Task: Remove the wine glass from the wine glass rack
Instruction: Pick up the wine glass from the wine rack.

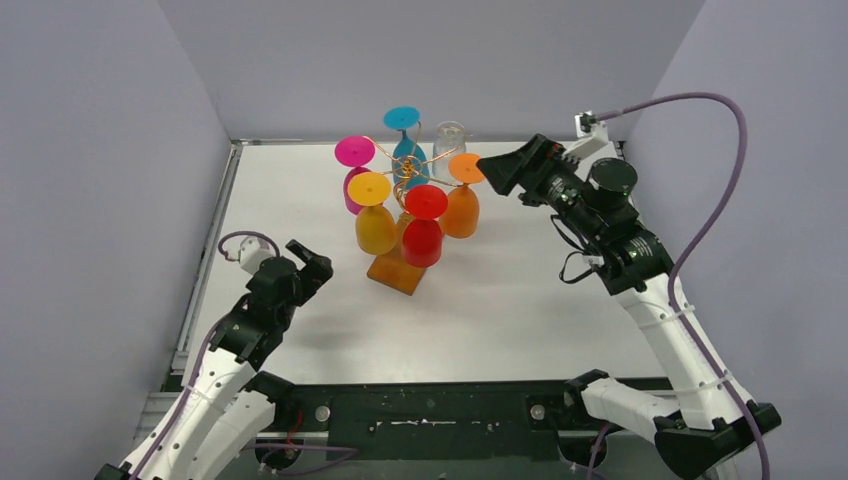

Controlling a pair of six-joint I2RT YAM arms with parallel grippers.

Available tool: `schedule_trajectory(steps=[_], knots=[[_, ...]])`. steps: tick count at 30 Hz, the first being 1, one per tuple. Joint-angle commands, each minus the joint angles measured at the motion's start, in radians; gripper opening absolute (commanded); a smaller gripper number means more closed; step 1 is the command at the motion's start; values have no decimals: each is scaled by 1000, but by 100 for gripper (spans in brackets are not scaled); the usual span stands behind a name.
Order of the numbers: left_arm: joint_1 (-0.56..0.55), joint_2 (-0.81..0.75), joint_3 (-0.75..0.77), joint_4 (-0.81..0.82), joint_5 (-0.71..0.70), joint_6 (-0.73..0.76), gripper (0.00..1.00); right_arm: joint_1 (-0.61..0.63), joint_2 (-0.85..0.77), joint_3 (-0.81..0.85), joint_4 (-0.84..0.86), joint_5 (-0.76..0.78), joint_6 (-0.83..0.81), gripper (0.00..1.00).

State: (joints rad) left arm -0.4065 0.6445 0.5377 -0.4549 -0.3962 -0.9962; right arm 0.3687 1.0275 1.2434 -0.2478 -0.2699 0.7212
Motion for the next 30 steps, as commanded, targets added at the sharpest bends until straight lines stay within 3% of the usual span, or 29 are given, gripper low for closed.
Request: schedule_trajectory(steps=[1,3,5,7,10,15,19,25,30], knots=[[19,19,111,-15,2,124,87,87,88,200,-157,15,37,92],[25,19,155,-36,26,147,87,101,119,261,-291,39,202,92],[26,9,159,-31,56,161,87,145,103,144,-149,-53,280,87],[26,-14,120,2,71,151,87,162,113,95,-58,-103,260,85],[29,-45,102,21,73,129,87,173,120,115,-180,-10,218,87],[29,-63,129,-39,40,109,87,175,13,-95,88,28,278,83],[31,-71,130,-35,21,105,87,176,36,-89,62,95,227,80],[31,-65,144,-23,6,90,87,187,69,-78,169,10,229,72],[31,-96,120,-40,2,63,86,208,95,-34,60,-23,255,71]])
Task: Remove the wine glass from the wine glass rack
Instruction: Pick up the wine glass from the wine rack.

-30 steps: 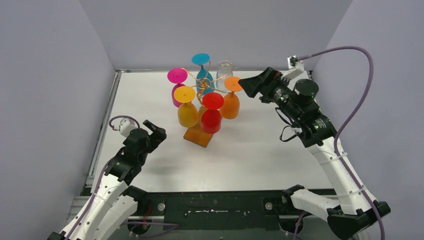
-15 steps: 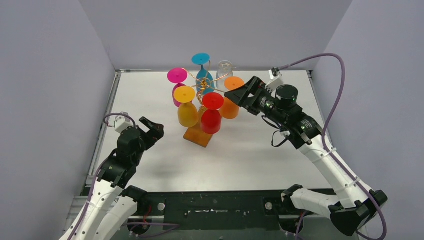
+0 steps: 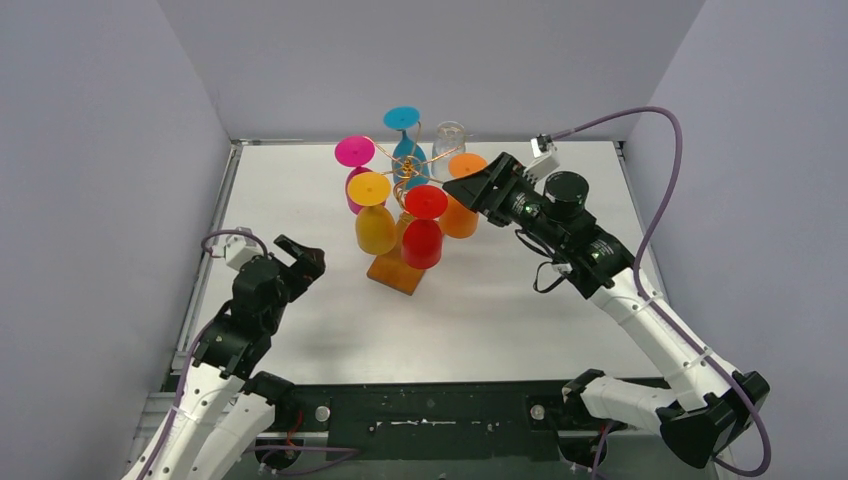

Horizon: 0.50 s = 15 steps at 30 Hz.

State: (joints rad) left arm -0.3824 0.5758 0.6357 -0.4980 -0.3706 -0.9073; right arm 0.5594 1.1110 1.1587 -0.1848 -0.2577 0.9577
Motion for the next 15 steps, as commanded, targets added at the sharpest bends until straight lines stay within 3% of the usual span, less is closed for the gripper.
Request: schedule_trajectory(steps=[1,7,15], knots=[[7,-35,15,1,-26,-36,87,17,8,42,-8,-37,29,71],[7,-44,7,19,-36,-47,87,17,19,15,34,-100,56,53],[7,-55,12,1,-28,-36,88,16,54,-10,75,-155,110,51]])
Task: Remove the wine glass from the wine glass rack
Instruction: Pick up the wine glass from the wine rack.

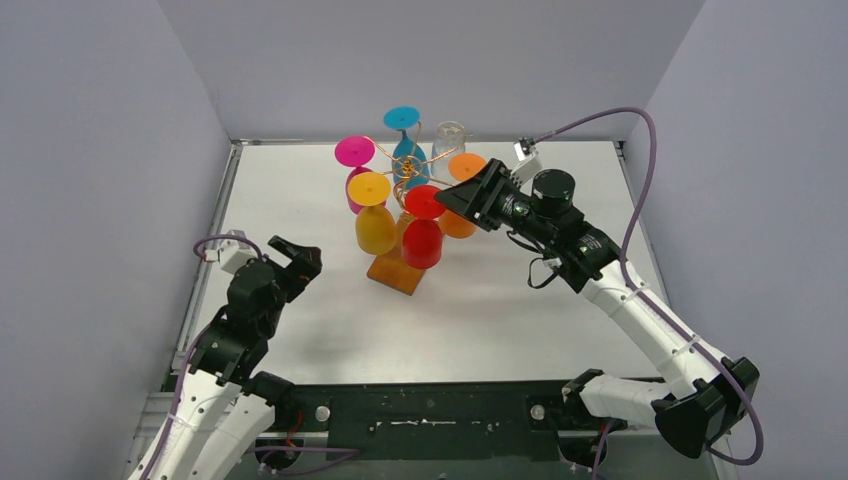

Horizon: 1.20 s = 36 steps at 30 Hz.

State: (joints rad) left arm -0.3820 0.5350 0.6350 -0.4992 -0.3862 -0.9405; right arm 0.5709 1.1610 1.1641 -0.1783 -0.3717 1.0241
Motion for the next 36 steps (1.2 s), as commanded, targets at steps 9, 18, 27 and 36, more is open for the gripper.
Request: schedule_trajectory(steps=[9,18,27,36], knots=[[6,-20,1,13,12,-36,88,2,31,-3,82,-83,58,27],[6,-9,10,2,18,-37,88,-10,15,-15,110,-92,123,12],[6,-31,10,-11,26,-61,88,-29,6,-24,166,-103,211,0],[6,-84,18,-55,-19,-78,89,-28,19,-8,220,-146,283,0]])
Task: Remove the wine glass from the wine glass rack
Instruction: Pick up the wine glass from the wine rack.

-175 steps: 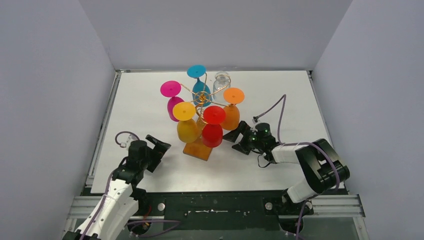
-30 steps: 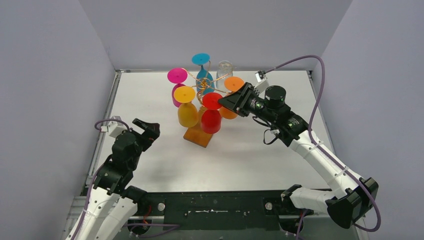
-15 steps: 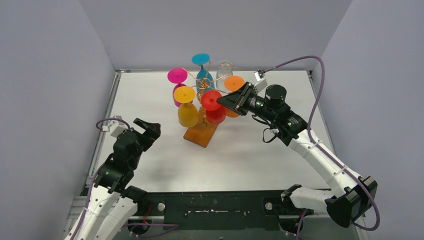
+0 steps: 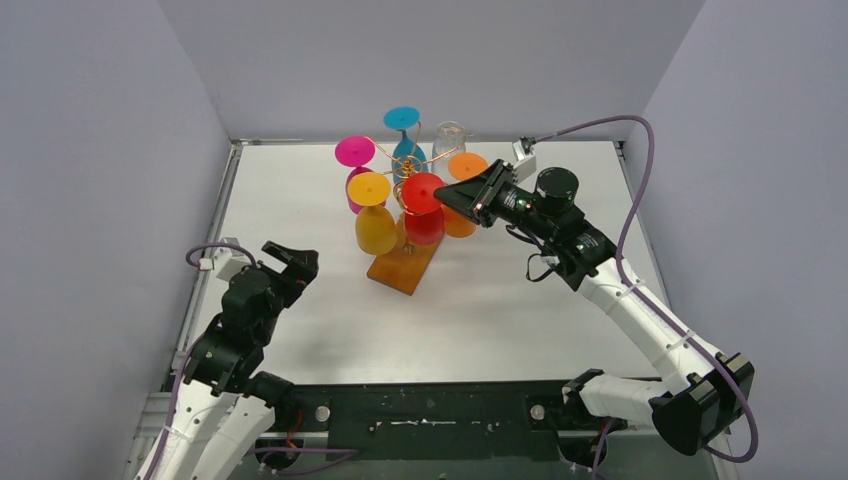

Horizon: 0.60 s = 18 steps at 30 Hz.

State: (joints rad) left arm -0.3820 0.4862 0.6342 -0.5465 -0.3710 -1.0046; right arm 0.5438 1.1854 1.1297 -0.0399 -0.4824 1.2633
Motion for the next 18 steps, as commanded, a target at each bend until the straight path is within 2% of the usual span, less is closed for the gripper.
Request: schedule_trajectory(steps=[1,18], knots=[[6,-42,19,-10,-38,-15,89,0,-7,28,78,-33,46,0],[6,-50,12,-11,-26,-28,92,32,38,79,43,-73,5,0]])
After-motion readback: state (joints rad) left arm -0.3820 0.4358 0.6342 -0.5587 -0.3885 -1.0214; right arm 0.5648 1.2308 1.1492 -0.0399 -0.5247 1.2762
